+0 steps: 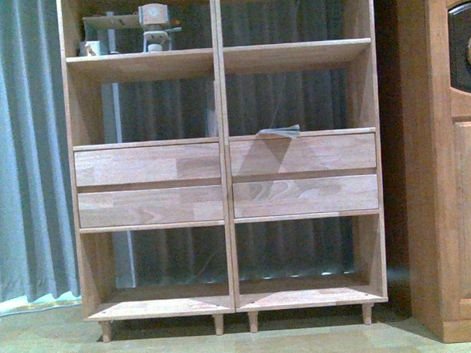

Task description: Organize books on shelf

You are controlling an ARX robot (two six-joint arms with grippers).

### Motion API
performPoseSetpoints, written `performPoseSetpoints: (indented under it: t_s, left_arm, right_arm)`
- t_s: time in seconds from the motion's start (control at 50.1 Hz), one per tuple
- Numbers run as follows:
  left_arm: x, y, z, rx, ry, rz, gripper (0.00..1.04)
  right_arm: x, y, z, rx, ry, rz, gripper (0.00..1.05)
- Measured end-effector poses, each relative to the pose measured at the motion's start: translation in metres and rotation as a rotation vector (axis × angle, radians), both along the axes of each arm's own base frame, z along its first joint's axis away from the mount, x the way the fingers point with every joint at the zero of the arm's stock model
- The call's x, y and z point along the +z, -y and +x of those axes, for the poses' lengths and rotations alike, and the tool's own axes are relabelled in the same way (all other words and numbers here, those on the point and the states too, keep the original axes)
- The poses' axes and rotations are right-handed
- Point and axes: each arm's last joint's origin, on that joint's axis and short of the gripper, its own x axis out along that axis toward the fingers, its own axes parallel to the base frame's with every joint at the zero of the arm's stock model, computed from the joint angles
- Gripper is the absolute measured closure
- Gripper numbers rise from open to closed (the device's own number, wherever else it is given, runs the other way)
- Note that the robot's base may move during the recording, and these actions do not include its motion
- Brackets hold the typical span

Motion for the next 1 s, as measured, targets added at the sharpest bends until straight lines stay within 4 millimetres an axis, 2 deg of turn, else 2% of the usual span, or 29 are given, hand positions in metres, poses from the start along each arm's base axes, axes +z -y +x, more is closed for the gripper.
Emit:
performPoseSetpoints:
  t_s: [0.998]
  left_arm:
    - [0.0,0.0,0.0,0.0,0.0,0.0,0.07]
  right_arm:
    - [0.0,0.0,0.0,0.0,0.0,0.0,0.07]
